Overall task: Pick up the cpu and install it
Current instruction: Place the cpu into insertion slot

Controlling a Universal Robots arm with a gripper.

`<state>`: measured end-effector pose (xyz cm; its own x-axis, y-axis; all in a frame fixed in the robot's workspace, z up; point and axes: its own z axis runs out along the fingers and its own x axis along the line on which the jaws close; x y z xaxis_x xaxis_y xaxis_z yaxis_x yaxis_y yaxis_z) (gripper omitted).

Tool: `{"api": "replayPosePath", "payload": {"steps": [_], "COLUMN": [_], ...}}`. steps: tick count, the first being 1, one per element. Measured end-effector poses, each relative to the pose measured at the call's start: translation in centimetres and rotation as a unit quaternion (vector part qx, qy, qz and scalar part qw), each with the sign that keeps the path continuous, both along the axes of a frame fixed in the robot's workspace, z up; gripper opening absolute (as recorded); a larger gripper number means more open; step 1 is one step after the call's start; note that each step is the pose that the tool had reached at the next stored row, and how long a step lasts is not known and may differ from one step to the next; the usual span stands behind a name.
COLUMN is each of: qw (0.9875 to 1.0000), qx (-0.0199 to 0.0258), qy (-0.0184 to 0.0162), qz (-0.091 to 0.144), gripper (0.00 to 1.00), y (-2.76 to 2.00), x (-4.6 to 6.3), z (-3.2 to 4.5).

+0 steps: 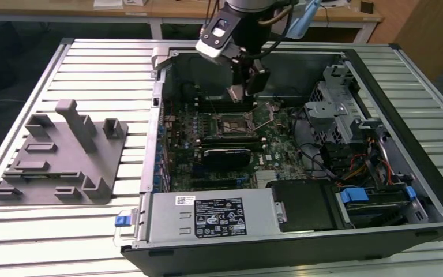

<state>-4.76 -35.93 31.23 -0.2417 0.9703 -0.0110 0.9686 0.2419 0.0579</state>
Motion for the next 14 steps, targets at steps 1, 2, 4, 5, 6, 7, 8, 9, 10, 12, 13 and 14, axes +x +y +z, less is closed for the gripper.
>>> {"api": "replayPosePath", "payload": {"steps": [1,2,4,5,6,7,8,9,10,12,13,14], "qw": [1.0,0.9998,0.9994,0.999,0.9985,0.998,0.9974,0.9967,0.9959,0.9946,0.9943,0.9942], "qx": [-0.0001,-0.0001,0.0,0.0,0.0001,0.0001,0.0,0.0001,0.0003,0.0007,0.0007,0.0007], "qy": [0.0,0.0001,0.0,0.0,0.0,0.0,0.0,0.0,0.0,0.0,0.0001,0.0], "qz": [-0.009,-0.018,-0.036,-0.045,-0.054,-0.063,-0.073,-0.082,-0.09,-0.104,-0.107,-0.107], "gripper": [0.54,0.54,0.54,0.54,0.54,0.54,0.54,0.54,0.54,0.54,0.54,0.54], "y": [0.0,0.0,0.0,0.0,0.0,0.0,0.0,0.0,0.0,0.0,0.01,0.02], "x": [0.0,0.0,0.0,0.0,0.0,0.0,0.0,0.0,0.0,0.0,0.0,0.0], "z": [-0.02,-0.05,-0.11,-0.16,-0.23,-0.31,-0.42,-0.54,-0.66,-0.94,-1.11,-1.29]}}
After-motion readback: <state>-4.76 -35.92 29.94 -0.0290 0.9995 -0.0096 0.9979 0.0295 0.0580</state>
